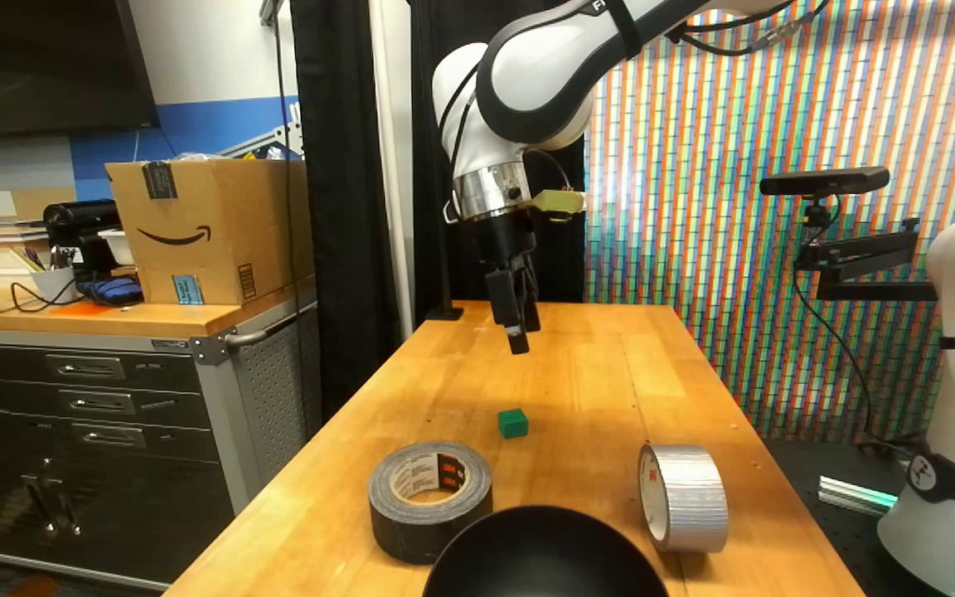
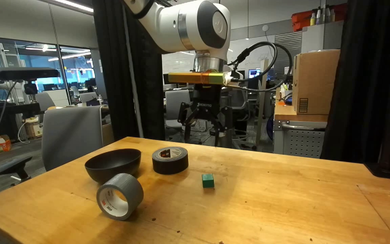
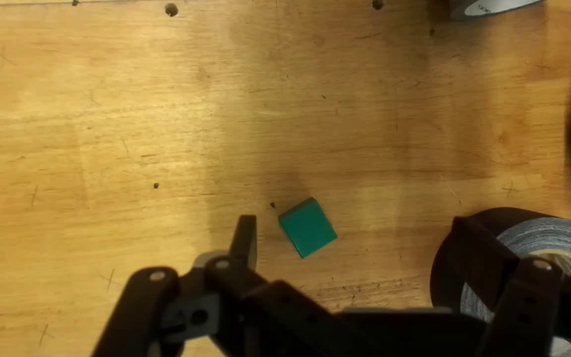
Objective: Shift the block to the bowl
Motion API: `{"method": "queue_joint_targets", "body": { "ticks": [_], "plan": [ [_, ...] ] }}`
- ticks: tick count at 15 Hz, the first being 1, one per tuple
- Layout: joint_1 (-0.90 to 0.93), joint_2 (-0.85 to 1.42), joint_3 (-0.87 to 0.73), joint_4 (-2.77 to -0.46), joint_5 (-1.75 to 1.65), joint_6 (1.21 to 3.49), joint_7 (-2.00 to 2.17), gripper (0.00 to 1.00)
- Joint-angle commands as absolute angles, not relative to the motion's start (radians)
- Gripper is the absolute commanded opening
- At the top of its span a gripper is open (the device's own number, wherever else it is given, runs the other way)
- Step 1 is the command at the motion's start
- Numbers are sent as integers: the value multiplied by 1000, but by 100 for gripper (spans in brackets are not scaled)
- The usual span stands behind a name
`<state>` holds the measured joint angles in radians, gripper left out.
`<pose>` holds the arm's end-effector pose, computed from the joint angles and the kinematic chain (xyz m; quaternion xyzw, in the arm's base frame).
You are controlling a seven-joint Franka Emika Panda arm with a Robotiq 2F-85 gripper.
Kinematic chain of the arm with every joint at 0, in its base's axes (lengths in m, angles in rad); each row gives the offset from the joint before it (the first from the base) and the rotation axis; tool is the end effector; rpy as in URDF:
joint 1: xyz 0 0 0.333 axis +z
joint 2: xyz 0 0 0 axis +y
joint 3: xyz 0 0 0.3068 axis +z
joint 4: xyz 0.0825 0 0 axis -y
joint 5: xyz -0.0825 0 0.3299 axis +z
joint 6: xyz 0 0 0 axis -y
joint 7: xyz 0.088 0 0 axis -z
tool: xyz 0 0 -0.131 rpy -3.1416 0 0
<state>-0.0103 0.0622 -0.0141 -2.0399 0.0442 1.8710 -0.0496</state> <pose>0.4833 -0.0074 0.3905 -0.9931 -0.0036 0.1144 0.0240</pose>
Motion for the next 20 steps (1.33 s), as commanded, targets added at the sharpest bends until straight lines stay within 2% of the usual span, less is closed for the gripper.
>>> {"method": "queue_joint_targets", "body": {
  "ticks": [1, 20],
  "plan": [
    [-17, 81, -17, -2038, 33, 1880, -66, 100],
    [-3, 273, 1, -1938, -3, 1933, -55, 100]
  ]
}}
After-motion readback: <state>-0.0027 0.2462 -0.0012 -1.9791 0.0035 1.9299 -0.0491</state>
